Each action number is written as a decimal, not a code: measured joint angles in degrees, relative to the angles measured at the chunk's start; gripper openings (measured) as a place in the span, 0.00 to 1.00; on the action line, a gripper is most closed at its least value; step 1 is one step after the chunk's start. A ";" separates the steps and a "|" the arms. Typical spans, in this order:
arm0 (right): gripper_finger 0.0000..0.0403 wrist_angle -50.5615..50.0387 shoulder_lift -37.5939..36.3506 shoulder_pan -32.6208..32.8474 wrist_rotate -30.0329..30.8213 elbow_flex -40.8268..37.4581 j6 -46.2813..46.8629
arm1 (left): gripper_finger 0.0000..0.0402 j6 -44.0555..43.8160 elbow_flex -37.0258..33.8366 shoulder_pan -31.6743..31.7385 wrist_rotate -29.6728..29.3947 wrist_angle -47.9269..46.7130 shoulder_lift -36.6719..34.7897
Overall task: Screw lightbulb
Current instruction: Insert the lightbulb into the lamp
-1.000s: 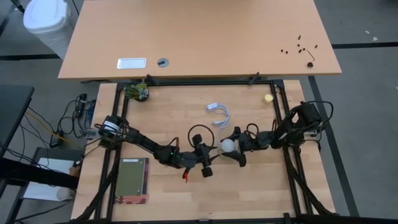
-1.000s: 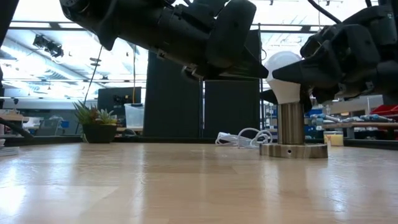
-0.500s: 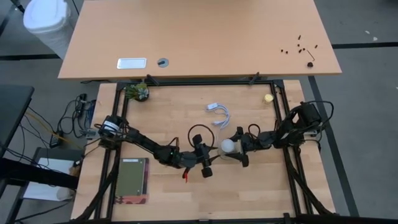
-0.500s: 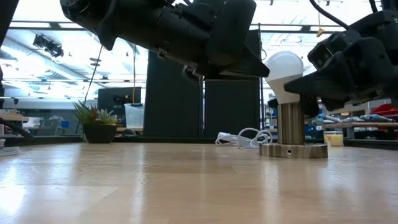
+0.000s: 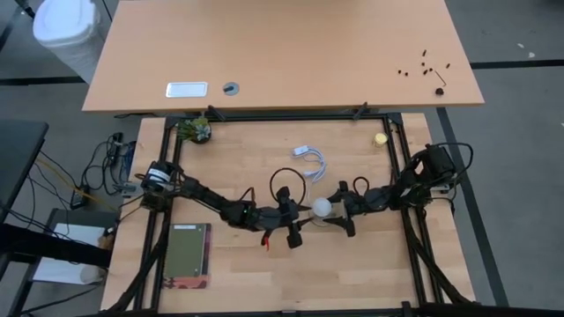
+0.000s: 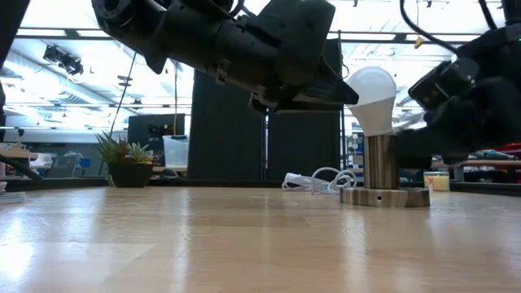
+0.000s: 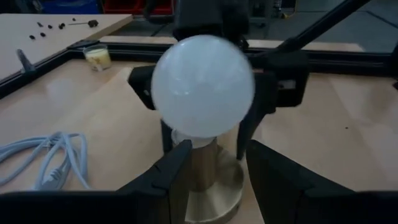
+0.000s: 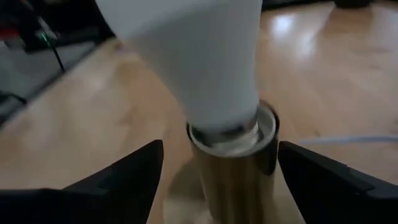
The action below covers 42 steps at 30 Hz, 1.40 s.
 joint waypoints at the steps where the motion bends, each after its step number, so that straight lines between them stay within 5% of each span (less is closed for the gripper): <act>1: 0.81 -1.66 0.00 -0.40 0.00 0.47 -0.04 | 0.39 0.04 0.00 0.03 0.00 -0.41 0.00; 19: 0.79 -19.41 0.00 -1.12 -4.02 12.94 -3.84 | 0.39 0.11 -0.02 -1.26 -0.40 -3.61 -1.05; 33: 0.78 -16.15 0.00 -2.49 -4.02 10.90 -0.54 | 0.39 1.20 0.00 -0.33 -1.43 -6.27 -2.95; 42: 0.78 -3.55 -0.02 -2.88 -2.37 6.11 0.92 | 0.39 1.51 0.00 3.81 4.08 -3.05 -2.95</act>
